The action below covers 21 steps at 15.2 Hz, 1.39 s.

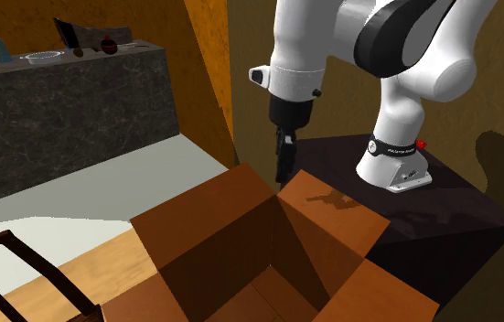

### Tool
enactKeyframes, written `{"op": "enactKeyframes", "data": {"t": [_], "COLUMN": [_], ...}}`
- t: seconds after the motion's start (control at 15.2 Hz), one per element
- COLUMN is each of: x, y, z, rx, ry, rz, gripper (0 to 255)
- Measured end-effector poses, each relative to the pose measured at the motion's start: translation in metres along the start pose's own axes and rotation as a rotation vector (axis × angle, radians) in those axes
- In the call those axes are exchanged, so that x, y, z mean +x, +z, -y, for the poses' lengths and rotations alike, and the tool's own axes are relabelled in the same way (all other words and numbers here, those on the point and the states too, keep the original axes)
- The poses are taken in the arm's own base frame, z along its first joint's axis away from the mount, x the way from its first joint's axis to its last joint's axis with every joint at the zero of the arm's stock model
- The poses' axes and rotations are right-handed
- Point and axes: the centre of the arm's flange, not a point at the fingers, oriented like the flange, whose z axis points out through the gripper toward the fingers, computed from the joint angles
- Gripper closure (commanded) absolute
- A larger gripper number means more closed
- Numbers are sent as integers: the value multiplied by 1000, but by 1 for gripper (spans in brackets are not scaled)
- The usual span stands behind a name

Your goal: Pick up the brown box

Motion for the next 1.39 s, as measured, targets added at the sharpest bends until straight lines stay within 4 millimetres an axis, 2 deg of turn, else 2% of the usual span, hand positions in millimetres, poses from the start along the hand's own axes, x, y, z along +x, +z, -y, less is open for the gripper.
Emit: {"op": "enactKeyframes", "data": {"t": [0.13,0.26,0.73,0.79,1.39], "x": [3,4,3,3,4], "y": [22,35,72,74,76], "z": [15,22,24,24,24], "rx": [0,2,3,3,5], "ry": [13,20,23,22,24], "rz": [2,4,4,4,1], "gripper": [0,0,0,255,255]}}
